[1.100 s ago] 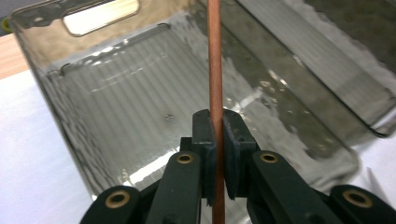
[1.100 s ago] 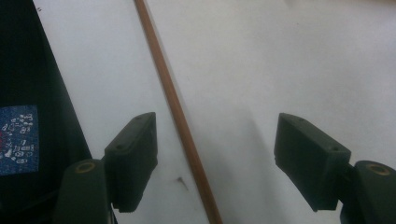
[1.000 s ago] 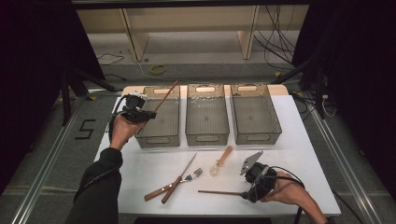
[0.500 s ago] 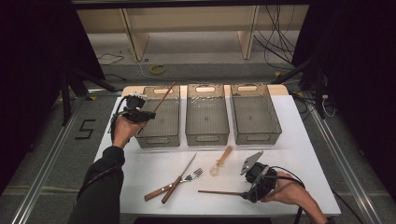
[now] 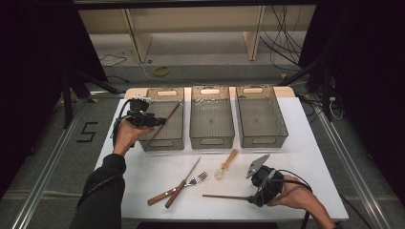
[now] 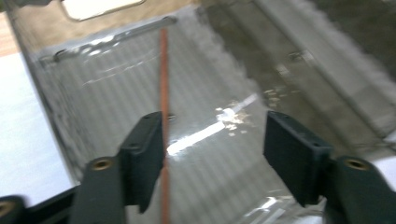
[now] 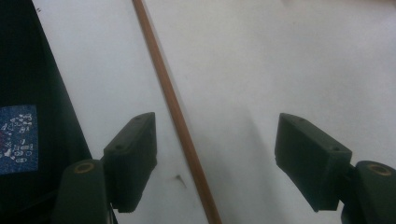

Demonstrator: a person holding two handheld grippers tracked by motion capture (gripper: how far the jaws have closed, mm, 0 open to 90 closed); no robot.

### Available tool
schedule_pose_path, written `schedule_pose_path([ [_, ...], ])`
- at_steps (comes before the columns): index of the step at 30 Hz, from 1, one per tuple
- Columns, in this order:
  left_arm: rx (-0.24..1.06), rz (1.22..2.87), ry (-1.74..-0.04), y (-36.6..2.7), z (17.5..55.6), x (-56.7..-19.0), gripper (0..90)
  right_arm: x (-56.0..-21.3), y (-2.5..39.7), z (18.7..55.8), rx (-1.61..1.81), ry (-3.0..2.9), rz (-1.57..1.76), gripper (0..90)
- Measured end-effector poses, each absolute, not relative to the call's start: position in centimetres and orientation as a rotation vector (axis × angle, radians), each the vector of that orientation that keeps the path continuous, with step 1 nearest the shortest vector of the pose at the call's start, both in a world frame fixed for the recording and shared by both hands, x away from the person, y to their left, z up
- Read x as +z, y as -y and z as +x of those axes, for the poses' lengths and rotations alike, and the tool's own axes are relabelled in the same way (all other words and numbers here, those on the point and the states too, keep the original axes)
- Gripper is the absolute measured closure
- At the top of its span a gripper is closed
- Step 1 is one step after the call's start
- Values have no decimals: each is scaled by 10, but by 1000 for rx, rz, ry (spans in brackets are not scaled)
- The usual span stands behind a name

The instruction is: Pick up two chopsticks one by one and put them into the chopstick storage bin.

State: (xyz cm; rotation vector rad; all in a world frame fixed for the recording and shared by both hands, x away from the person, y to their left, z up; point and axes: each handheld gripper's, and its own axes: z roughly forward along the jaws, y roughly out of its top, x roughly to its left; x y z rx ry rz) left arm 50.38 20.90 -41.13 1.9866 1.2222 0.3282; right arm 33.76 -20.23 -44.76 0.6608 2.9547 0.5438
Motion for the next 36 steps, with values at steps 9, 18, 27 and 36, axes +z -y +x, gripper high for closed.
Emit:
schedule_pose_path([
  [9, 308, 1928, -1078, -201, 454, -399, 219, -448, 204, 339, 517, -2967, 660, 342],
  [18, 278, 1878, -998, -195, 412, -414, 188, -449, 204, 341, 453, -2999, 636, 409],
  [27, 286, 1889, -954, -186, 384, -420, 172, -449, 204, 341, 413, -3018, 620, 453],
  [36, 294, 1911, -934, -182, 367, -429, 172, -451, 204, 340, 375, -3038, 601, 517],
])
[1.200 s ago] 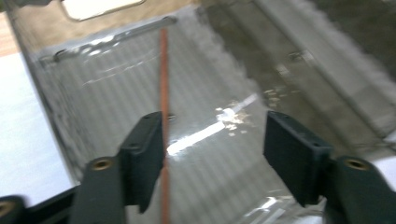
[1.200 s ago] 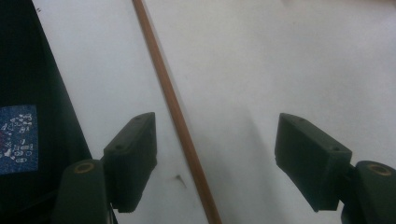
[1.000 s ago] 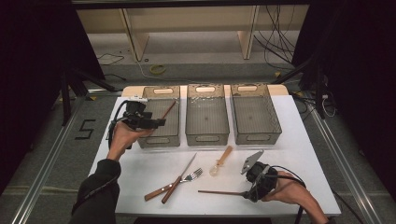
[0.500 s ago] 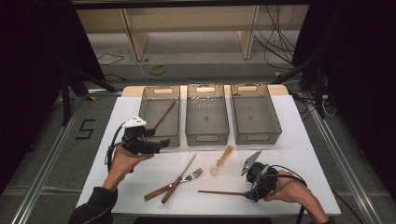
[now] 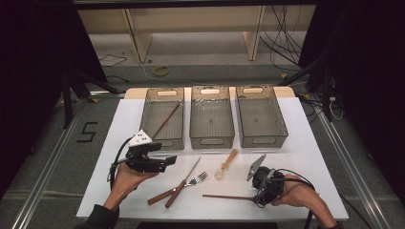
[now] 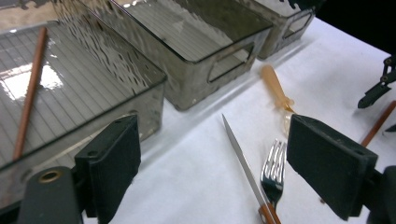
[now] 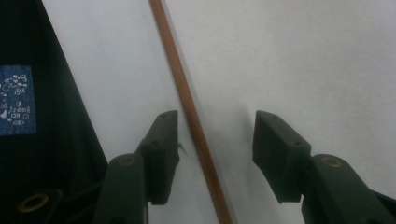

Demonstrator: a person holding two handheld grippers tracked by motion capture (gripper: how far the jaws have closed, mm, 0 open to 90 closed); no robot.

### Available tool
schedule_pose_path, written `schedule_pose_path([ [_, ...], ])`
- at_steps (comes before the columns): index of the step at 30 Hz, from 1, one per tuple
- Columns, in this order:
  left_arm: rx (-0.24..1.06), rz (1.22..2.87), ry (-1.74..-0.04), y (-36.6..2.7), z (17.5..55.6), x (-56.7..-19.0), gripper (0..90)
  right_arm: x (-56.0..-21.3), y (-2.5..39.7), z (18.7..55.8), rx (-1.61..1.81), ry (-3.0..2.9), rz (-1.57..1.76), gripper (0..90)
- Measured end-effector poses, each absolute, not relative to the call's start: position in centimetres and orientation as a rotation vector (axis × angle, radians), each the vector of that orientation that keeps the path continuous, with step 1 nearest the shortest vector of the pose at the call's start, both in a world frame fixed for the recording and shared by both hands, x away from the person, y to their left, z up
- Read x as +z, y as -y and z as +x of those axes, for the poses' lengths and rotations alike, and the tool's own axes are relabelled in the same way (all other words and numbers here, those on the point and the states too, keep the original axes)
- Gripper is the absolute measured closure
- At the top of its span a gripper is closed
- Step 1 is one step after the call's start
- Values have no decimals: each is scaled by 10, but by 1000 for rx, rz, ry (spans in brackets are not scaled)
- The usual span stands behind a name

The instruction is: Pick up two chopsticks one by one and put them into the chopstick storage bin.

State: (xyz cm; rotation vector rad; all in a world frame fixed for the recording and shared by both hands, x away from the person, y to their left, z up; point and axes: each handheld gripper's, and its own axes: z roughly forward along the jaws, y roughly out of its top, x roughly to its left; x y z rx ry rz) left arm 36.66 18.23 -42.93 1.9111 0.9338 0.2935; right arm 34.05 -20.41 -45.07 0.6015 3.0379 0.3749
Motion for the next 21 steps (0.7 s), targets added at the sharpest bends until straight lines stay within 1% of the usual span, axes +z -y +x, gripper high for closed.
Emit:
schedule_pose_path([
  [9, 282, 1942, -925, -177, 356, -438, 172, -453, 203, 339, 305, -3063, 567, 595],
  [21, 282, 1966, -921, -174, 350, -445, 172, -456, 199, 335, 227, -3057, 537, 724],
])
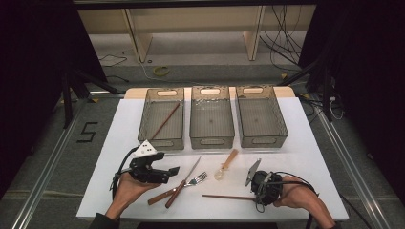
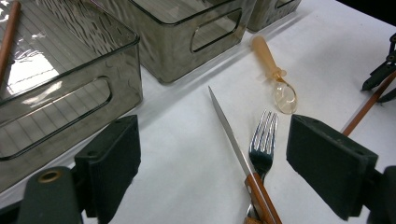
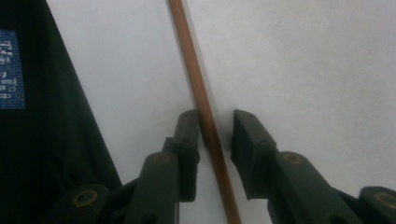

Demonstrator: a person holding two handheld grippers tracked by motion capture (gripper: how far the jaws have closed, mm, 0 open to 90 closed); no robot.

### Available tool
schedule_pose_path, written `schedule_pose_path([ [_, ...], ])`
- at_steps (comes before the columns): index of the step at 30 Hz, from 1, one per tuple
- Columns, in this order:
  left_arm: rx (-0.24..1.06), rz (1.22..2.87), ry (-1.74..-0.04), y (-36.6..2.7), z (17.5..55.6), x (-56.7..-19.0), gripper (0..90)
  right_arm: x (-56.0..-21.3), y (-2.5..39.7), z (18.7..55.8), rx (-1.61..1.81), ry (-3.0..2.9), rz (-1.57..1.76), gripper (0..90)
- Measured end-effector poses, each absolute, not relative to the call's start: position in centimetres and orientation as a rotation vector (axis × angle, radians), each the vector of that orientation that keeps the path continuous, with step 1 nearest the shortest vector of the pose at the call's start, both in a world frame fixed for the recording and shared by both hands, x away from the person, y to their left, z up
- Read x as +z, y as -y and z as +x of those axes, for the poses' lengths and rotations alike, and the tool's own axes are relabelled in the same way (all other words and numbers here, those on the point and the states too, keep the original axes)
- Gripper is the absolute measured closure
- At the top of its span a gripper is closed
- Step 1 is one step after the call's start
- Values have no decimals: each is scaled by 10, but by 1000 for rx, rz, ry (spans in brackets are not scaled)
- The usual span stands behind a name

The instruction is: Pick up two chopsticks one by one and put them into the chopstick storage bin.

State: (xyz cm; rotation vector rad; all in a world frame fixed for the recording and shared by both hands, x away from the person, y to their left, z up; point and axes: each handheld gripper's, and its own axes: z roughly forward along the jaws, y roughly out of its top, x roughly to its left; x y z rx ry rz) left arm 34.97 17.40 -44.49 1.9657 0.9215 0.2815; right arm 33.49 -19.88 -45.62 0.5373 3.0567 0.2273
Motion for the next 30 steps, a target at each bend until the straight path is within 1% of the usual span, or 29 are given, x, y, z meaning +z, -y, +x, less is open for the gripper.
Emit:
schedule_pose_path([
  [16, 275, 1984, -915, -173, 351, -449, 172, -456, 195, 330, 173, -3055, 376, 841],
  [25, 281, 1983, -903, -172, 350, -448, 172, -455, 198, 331, 191, -3048, 363, 847],
  [30, 272, 1991, -890, -171, 350, -446, 172, -447, 203, 332, 250, -3036, 388, 848],
])
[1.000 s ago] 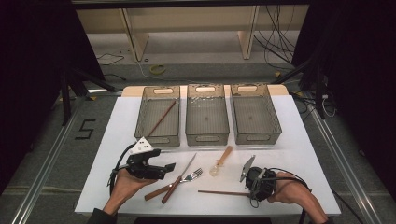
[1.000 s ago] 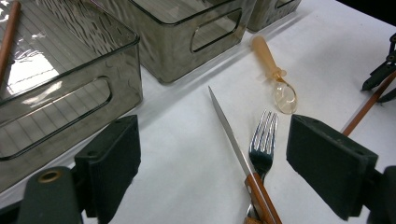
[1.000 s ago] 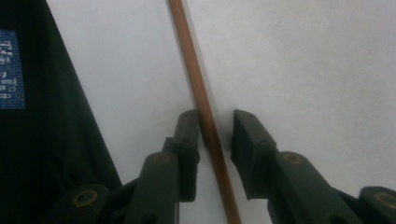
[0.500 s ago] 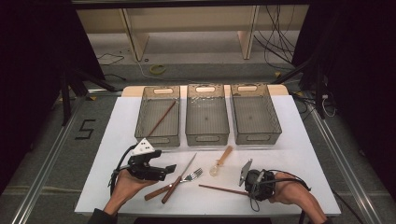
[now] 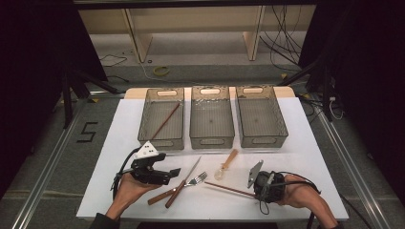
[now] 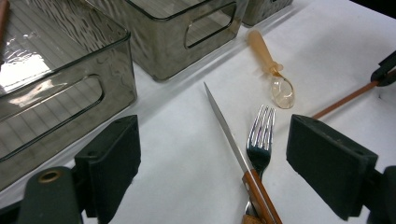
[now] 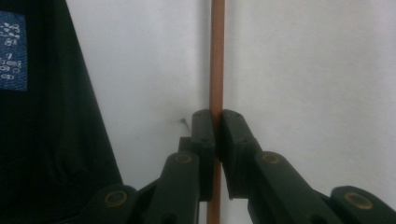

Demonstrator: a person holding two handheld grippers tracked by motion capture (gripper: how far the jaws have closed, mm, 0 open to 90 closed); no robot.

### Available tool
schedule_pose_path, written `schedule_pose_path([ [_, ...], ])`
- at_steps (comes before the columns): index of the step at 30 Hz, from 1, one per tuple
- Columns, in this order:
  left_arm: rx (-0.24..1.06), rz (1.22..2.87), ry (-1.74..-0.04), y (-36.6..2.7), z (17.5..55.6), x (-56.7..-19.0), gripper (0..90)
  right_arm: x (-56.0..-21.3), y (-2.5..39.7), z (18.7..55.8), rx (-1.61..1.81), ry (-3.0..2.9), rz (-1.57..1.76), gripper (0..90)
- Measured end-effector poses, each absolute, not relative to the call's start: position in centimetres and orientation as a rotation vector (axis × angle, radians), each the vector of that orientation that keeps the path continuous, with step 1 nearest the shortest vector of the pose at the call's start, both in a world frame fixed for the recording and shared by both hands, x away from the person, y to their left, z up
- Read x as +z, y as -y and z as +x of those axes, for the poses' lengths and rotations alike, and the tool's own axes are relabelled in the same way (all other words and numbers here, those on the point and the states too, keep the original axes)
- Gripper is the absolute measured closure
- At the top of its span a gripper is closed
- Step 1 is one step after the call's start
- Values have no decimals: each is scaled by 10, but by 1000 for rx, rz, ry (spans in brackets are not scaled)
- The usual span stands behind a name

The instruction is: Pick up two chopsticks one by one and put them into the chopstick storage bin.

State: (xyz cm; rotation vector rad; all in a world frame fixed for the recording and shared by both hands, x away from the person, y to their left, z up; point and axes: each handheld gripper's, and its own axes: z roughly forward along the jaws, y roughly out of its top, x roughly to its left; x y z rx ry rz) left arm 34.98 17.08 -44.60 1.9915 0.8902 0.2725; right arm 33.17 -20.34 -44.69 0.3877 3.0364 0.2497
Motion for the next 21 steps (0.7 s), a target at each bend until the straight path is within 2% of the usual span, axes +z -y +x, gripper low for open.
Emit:
schedule_pose_path([
  [10, 267, 2013, -835, -161, 349, -437, 171, -431, 203, 336, 332, -2978, 397, 848],
  [21, 240, 2094, -724, -138, 349, -426, 174, -419, 177, 346, 359, -2972, 281, 847],
])
